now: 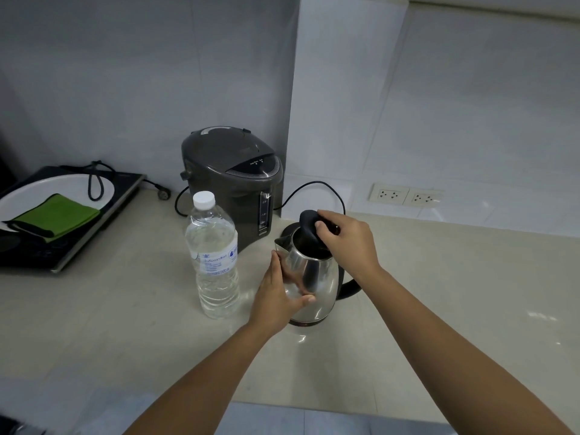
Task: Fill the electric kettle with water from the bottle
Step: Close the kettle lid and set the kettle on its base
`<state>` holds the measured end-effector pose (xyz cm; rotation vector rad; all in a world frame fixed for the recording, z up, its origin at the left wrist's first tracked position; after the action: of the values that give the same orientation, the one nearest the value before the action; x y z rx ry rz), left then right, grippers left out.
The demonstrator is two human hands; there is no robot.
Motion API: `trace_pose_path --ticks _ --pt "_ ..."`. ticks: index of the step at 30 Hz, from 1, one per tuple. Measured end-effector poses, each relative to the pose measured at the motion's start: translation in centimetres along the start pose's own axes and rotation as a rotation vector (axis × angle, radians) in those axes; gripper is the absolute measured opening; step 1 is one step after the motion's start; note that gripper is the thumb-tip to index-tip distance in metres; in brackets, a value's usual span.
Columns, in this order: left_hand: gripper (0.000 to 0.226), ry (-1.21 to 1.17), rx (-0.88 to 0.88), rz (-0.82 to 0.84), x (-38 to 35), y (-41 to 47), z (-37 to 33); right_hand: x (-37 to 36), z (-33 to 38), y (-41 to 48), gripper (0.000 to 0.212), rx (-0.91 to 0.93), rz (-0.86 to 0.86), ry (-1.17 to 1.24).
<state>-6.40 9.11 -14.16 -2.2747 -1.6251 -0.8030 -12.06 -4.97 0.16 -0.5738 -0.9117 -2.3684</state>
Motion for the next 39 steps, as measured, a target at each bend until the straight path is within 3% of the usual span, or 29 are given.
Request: trace_pose_path --ticks 23,28,39 --pt "0.132 0.011 -0.061 -0.044 0.1 -0.3 -0.2 -2.5 0.4 -1.7 0.034 0.402 0.113 -0.500" --pt "0.132 0.018 -0.060 -0.052 0.2 -0.4 -0.2 -3.0 0.2 -1.8 0.023 0.475 0.007 -0.454" --pt "0.129 0.027 -0.075 -0.053 0.0 -0.3 0.1 -4.1 -0.4 -2.1 0.024 0.506 0.045 -0.564"
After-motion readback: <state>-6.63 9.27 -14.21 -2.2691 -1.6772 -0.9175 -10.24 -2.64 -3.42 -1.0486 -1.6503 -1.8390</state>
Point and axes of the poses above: each hand's wrist, its own y-axis towards the middle knuckle, its own x-axis out of the back of the hand, z = x × y, the point moved 3 cm from there along y, towards the middle knuckle, and after that the axes turned 14 degrees about -z, right-handed, at the moved point
